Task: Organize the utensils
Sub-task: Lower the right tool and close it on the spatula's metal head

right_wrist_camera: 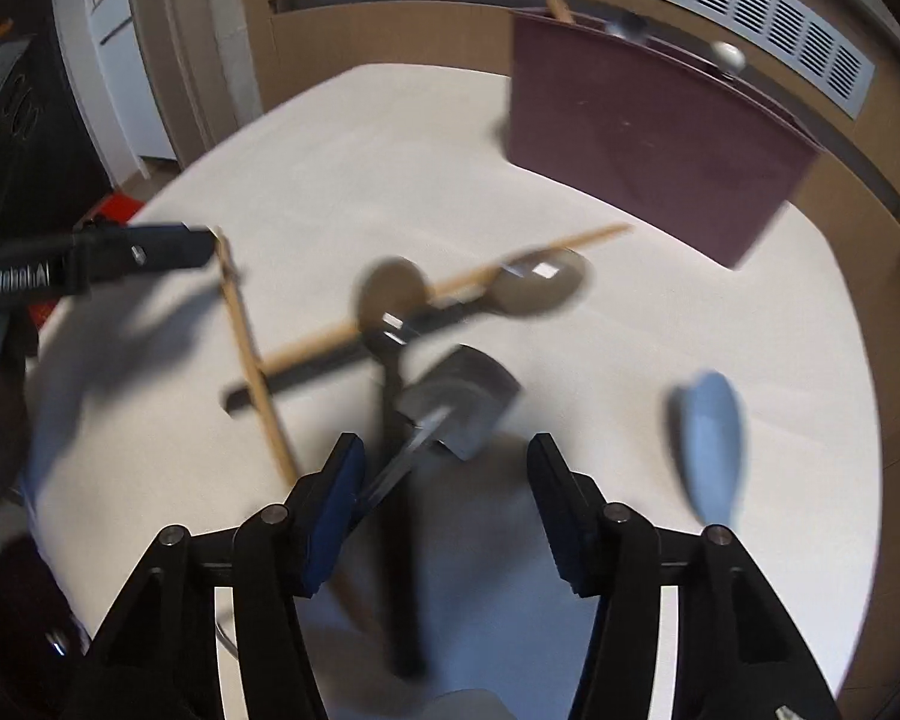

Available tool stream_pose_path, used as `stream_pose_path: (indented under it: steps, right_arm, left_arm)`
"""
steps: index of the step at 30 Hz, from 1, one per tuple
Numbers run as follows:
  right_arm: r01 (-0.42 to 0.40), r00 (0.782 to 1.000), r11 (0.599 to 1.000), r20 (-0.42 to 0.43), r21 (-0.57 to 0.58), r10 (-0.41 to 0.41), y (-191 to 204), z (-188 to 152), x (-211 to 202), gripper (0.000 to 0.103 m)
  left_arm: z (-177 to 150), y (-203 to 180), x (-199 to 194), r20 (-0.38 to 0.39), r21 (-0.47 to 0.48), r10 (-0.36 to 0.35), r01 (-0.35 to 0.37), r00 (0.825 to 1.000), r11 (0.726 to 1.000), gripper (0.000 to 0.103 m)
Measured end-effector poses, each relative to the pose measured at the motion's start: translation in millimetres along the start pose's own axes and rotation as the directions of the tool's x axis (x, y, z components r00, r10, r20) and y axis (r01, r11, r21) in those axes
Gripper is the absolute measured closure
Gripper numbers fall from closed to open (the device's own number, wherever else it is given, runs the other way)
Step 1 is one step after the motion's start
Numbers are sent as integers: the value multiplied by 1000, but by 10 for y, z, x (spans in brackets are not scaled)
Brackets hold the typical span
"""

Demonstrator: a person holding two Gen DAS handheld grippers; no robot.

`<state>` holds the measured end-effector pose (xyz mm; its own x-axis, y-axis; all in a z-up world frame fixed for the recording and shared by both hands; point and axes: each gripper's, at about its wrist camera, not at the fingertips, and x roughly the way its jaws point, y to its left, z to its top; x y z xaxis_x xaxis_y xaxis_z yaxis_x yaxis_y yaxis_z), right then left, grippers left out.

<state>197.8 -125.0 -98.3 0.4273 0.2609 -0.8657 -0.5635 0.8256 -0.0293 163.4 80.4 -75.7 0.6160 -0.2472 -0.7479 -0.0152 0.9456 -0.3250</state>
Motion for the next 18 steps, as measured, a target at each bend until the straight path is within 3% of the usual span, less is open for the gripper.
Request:
stream_pose_path:
  steps: [5,10,15,18]
  right_arm:
    - [40,999,996,-7,77,-39,-308,-101,-71,54]
    - [-136,991,940,45,312,128,-605,-79,-92,59]
    - [-53,998,938,47,342,39,-536,23,-3,59]
    - [-51,998,942,45,332,38,-466,54,8,62]
  left_arm:
    - [3,-2,-47,12,6,-2,1,1000,1000,55]
    - [32,37,-81,24,-5,11,-11,1000,1000,55]
    - [28,5,-66,16,5,18,-18,1000,1000,55]
    - [26,-48,-50,8,16,14,-14,1000,1000,55]
